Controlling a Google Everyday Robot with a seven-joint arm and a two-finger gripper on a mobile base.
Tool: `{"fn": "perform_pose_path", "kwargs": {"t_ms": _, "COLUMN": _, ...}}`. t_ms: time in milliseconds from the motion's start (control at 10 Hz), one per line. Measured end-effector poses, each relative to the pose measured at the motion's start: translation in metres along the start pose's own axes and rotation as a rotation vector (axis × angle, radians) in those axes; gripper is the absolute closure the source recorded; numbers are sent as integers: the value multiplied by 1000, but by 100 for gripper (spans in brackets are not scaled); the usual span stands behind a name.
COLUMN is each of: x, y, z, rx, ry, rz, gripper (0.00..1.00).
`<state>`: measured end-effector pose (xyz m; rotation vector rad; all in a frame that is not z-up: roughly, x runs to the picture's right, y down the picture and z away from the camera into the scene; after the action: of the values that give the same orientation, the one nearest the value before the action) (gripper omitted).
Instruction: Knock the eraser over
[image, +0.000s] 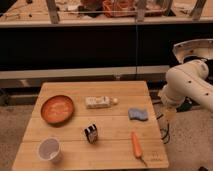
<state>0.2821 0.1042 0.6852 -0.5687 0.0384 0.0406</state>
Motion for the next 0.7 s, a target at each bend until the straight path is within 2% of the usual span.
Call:
{"fn": "perform_pose_path", "kwargs": {"t_ms": 500, "x": 0, "y": 0, "z": 0, "rx": 0, "ry": 0, "rz": 0, "gripper": 20}}
{"fn": "perform_pose_path", "kwargs": {"t_ms": 700, "x": -9, "y": 5, "z": 4, "rx": -2, "ry": -7, "rz": -30, "gripper": 20}}
